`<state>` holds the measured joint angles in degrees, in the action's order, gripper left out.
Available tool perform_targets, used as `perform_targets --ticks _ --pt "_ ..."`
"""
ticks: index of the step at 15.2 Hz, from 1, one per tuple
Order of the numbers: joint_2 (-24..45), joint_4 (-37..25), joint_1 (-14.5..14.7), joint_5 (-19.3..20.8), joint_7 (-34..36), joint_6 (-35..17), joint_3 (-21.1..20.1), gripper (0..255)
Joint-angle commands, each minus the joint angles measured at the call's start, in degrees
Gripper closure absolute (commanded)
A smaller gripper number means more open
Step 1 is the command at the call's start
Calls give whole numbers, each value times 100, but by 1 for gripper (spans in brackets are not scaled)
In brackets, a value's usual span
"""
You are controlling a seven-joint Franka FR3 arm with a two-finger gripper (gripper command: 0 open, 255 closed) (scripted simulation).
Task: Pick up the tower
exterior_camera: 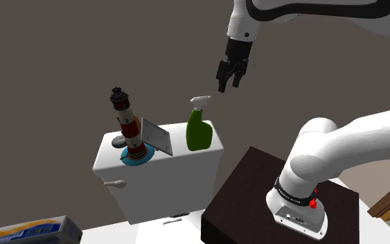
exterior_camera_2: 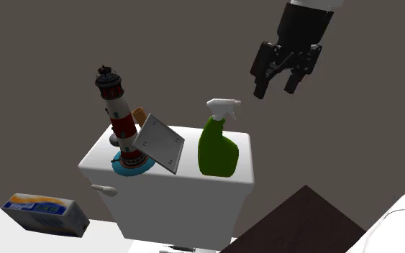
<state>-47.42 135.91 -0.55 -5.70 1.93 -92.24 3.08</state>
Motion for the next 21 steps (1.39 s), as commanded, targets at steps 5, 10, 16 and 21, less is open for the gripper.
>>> perform_targets --ticks 5,10,16,21 --pt "232 239 223 -167 -38 -990 -293 0" --pt "671 385 487 -320 -83 -2224 -669 0" --pt "1381 333 739 -368 -103 -3657 -1135 0" --pt "2080 111 838 -235 -45 -4767 -1560 0"
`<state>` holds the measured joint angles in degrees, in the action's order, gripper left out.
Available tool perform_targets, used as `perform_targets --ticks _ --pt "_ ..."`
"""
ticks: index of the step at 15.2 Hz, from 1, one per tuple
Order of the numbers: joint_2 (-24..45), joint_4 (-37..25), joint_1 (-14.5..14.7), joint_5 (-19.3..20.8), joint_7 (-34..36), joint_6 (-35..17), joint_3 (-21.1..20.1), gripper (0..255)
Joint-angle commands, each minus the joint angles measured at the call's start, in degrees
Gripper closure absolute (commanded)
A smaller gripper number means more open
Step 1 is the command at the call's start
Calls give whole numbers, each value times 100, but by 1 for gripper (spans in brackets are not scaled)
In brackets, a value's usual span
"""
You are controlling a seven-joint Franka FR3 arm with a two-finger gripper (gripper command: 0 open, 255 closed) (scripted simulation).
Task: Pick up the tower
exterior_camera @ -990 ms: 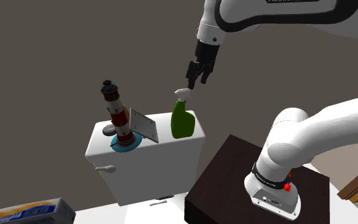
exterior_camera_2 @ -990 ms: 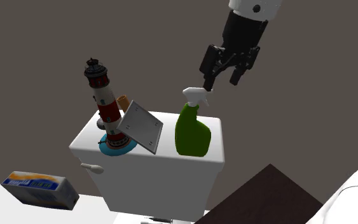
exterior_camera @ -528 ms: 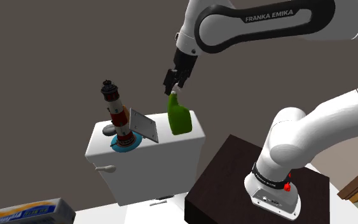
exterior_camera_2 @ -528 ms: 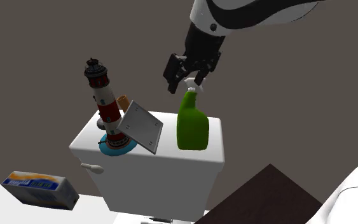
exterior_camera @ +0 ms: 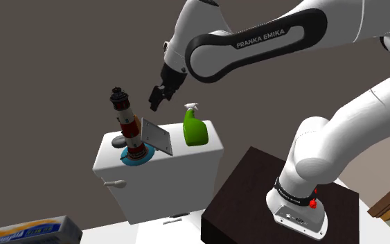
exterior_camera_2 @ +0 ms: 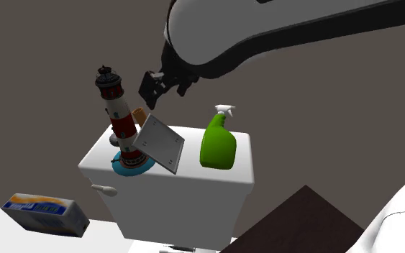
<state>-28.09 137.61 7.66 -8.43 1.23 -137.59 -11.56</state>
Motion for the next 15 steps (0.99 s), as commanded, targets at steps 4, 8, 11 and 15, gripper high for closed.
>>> perform_targets --ticks 4,8,11,15 --pt "746 -344 -9 336 181 -1039 -485 0" --pt "1370 -724 -168 912 521 -1747 -946 0" --pt "1452 -565 -201 983 589 -1984 -989 0" --pt "1580 -370 -263 1111 705 -2302 -1058 0"
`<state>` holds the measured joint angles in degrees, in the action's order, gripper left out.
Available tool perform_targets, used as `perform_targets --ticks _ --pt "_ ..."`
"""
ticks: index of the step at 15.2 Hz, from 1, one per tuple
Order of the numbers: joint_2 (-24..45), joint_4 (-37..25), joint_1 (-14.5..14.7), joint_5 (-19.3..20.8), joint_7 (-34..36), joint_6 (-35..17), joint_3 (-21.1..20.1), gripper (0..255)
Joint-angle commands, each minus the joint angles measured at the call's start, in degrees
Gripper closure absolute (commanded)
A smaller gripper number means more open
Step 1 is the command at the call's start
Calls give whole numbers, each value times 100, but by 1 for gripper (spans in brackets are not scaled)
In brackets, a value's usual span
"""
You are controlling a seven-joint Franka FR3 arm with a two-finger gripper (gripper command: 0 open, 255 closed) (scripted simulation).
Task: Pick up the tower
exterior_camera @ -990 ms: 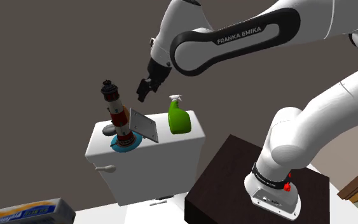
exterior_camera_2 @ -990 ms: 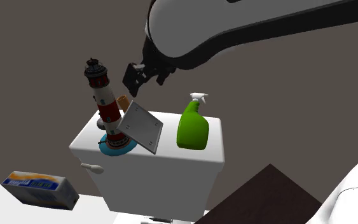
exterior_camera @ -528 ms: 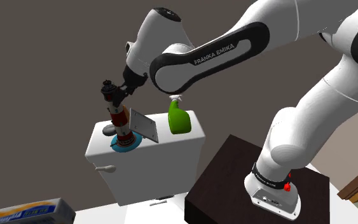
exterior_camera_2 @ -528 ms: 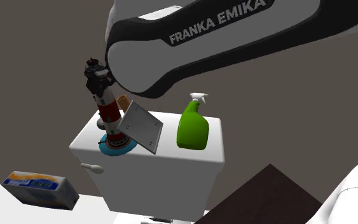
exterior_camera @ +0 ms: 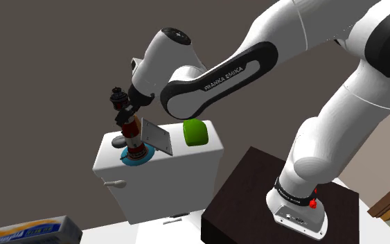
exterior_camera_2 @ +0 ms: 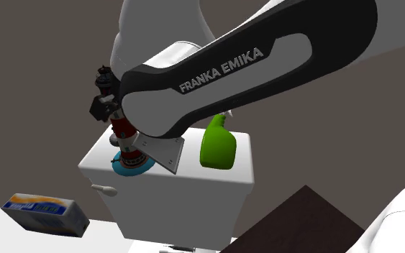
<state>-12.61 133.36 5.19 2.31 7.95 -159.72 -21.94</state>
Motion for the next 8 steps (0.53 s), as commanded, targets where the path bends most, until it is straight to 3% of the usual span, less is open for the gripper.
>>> perform_targets --ticks 1,3,4,8 --pt "52 80 -28 58 53 -134 -31 0" --pt "52 80 -28 58 52 -134 -31 0" --pt "48 84 -25 53 47 -134 -27 255" --pt "48 84 -26 53 47 -135 -27 255"
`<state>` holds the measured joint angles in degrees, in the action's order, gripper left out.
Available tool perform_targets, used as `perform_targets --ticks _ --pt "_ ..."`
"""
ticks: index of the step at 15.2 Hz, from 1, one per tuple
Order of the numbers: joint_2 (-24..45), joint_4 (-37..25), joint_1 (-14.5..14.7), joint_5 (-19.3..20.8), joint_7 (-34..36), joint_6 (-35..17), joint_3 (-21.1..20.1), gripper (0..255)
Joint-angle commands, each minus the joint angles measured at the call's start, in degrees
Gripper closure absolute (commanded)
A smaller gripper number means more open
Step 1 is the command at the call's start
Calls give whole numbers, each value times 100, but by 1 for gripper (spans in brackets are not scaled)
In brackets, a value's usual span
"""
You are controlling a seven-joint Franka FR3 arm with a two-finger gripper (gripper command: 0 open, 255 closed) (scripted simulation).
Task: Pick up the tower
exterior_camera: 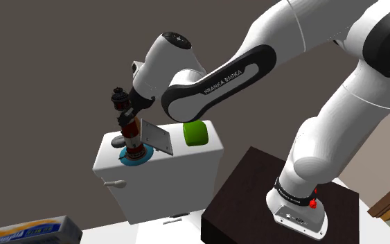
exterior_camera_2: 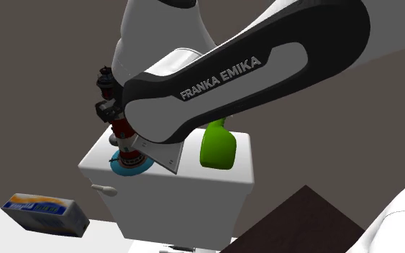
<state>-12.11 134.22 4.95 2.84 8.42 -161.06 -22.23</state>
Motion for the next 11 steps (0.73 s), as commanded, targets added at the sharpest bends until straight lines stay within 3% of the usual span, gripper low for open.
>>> perform_targets --ticks 1,5,11 --pt "-2 -2 -1 1 1 -2 1 255" --pt "2 -5 -4 5 5 -1 -2 255" --pt "-187 -300 86 -181 -165 475 100 255"
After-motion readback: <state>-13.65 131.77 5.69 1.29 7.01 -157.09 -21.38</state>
